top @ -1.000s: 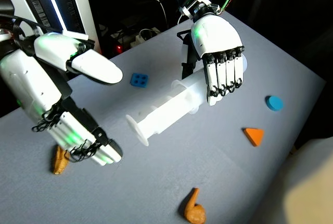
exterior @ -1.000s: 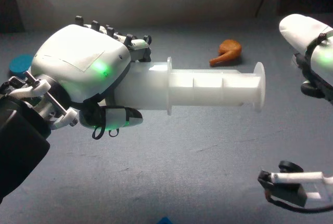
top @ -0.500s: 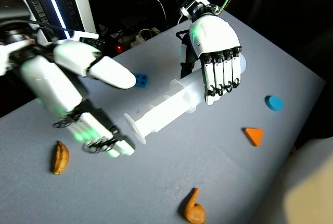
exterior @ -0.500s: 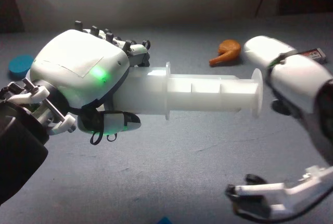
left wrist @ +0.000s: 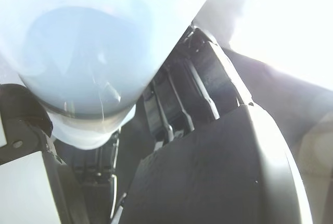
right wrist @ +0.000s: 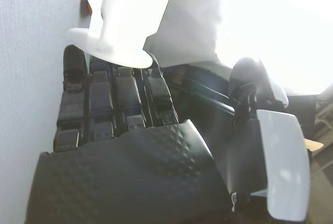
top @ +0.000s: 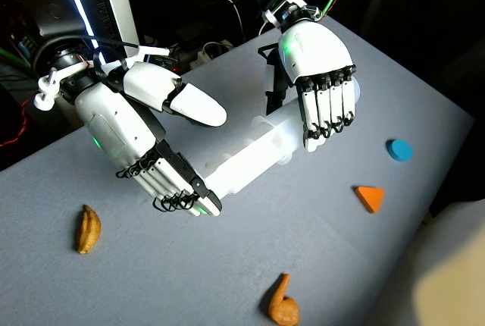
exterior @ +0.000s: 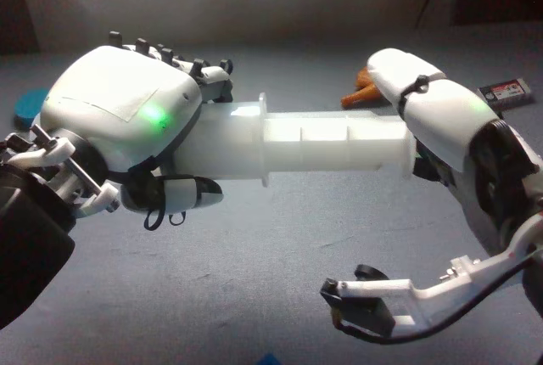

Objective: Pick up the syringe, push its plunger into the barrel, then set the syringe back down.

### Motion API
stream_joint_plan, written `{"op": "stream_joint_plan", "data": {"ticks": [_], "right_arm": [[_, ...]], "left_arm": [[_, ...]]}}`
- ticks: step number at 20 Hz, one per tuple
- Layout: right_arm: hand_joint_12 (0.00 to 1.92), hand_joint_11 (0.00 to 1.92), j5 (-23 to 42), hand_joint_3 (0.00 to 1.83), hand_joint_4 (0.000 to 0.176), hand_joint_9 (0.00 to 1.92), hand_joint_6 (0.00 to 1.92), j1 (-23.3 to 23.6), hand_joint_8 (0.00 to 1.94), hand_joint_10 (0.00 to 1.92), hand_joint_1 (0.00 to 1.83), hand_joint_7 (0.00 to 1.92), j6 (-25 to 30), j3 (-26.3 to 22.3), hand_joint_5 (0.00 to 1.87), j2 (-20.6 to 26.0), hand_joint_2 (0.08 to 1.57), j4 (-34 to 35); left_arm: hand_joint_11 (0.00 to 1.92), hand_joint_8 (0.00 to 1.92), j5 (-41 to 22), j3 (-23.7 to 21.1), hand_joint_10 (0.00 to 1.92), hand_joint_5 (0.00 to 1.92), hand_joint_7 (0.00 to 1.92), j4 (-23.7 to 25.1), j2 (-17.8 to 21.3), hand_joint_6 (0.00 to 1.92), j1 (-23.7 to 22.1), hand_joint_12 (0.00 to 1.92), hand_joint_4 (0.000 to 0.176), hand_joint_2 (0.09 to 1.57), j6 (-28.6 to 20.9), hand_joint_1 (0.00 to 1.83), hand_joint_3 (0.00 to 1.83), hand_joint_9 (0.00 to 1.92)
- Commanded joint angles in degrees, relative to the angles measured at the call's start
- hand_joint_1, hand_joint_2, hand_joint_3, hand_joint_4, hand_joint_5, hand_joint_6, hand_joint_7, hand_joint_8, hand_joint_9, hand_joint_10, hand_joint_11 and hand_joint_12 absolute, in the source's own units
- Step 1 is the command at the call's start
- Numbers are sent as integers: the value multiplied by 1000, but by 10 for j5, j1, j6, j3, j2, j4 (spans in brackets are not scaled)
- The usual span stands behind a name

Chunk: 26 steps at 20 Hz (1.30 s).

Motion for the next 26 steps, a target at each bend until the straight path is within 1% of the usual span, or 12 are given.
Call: {"op": "stream_joint_plan", "data": {"ticks": [1,4,9,11,12,16,19,24,25,26], "right_arm": [[595,0,-12,1,54,112,6,11,7,7,0,149,-2,-3,104,-10,1107,-68],[588,0,-14,1,54,115,4,18,3,4,0,154,-3,-3,107,-29,1108,-88],[583,0,-21,7,55,108,9,23,3,0,0,157,-19,-2,126,-64,1123,-93],[635,0,-30,3,55,123,3,26,4,4,0,174,-25,3,120,-82,1125,-100],[638,0,-47,3,55,124,6,33,4,3,0,177,-26,10,128,-98,1125,-103],[644,0,-67,2,56,110,1,42,0,1,0,167,-25,23,119,-122,1125,-103],[662,0,-82,1,55,125,0,49,3,6,0,175,-17,44,118,-145,1125,-103],[644,0,-107,1,54,133,10,51,6,5,0,182,-5,67,135,-167,1125,-103],[641,0,-109,1,55,122,3,51,0,0,0,169,-4,71,123,-171,1125,-103],[639,0,-109,0,56,110,0,51,0,0,0,156,-3,74,113,-174,1125,-103]], "left_arm": [[648,1035,-70,0,1273,944,1000,47,0,901,-9,1250,0,1121,-5,1373,0,841],[685,1021,-66,0,1262,957,1004,48,-2,899,-10,1255,0,1117,-5,1373,0,850],[647,1029,-65,-1,1262,952,987,48,-2,893,-11,1236,0,1117,-5,1374,0,867],[642,1021,-64,0,1262,940,996,52,-2,908,-12,1237,0,1118,-8,1374,0,863],[643,1019,-58,3,1262,939,997,60,-2,911,-12,1238,0,1118,-14,1374,0,863],[666,1024,-58,4,1259,934,1006,63,-2,914,-12,1243,0,1119,-18,1373,0,856],[670,1017,-58,5,1255,934,1008,63,-2,924,-14,1239,0,1118,-21,1374,0,857],[684,1024,-56,5,1258,955,1006,63,-2,892,-16,1223,0,1117,-21,1374,0,849],[670,1024,-56,5,1261,951,1003,63,-2,893,-17,1218,0,1117,-21,1373,0,849],[635,1035,-54,5,1283,926,998,63,-2,935,-17,1230,0,1125,-21,1371,1,830]]}}
